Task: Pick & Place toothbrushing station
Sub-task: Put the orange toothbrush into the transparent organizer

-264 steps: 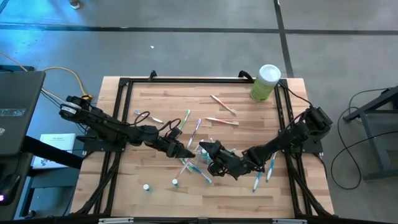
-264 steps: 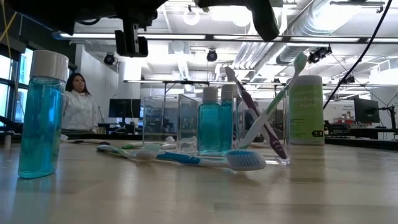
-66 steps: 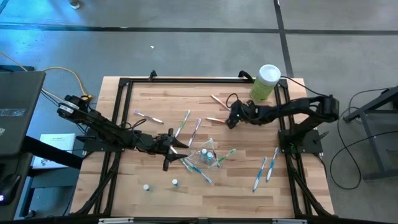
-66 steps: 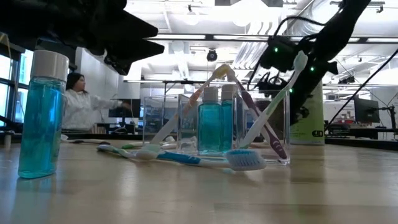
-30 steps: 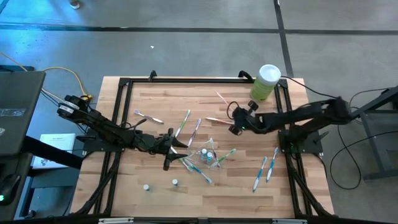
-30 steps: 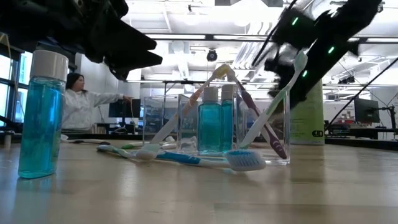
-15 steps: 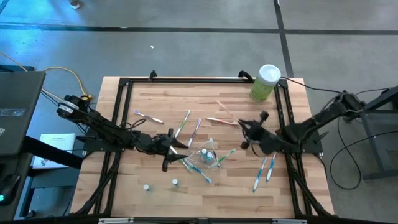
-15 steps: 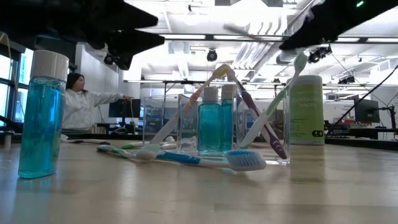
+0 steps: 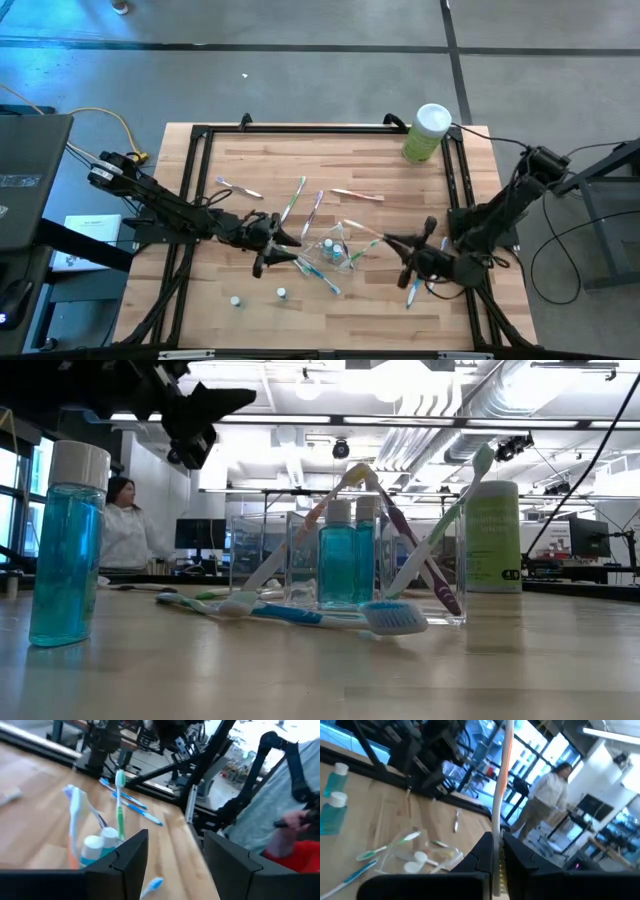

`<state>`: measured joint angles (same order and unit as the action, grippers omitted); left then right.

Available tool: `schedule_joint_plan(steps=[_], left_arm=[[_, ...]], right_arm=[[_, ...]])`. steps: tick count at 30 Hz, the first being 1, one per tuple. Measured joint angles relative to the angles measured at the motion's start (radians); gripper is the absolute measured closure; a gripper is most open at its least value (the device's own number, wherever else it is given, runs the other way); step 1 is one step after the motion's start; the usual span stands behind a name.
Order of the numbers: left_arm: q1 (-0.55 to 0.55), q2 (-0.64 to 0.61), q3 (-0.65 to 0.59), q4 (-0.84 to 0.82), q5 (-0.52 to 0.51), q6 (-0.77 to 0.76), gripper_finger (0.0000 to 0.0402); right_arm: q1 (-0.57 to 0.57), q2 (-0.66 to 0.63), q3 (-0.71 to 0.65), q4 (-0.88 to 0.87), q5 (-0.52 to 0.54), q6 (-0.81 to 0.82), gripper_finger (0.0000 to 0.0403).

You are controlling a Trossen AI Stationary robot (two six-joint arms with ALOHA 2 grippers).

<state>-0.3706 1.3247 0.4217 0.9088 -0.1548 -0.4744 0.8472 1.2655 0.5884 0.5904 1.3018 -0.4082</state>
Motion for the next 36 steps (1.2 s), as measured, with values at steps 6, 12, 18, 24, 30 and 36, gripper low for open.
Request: schedule_joint_plan(steps=[6,12,18,24,30,36], left_arm=[[0.000,0.000,0.000,0.031,0.073,-0.120,0.0215],[0.000,0.000,0.000,0.054,0.123,-0.158,0.0215],[0.002,0.000,0.000,0.094,0.204,-0.249,0.0215],[0.003,0.000,0.000,0.092,0.228,-0.256,0.0215],[0.004,0.000,0.000,0.084,0.229,-0.256,0.0215],[0.013,0.000,0.000,0.086,0.229,-0.258,0.0215]], right_arm=[[0.015,0.057,0.007,0.206,-0.044,-0.174,0.0390],[0.015,0.107,0.079,0.203,-0.069,-0.247,0.0390],[0.014,0.168,0.163,0.200,-0.135,-0.347,0.0390],[-0.014,0.199,0.202,0.181,-0.177,-0.384,0.0390],[-0.050,0.199,0.205,0.107,-0.250,-0.298,0.0390],[-0.057,0.199,0.205,0.087,-0.258,-0.277,0.0391]])
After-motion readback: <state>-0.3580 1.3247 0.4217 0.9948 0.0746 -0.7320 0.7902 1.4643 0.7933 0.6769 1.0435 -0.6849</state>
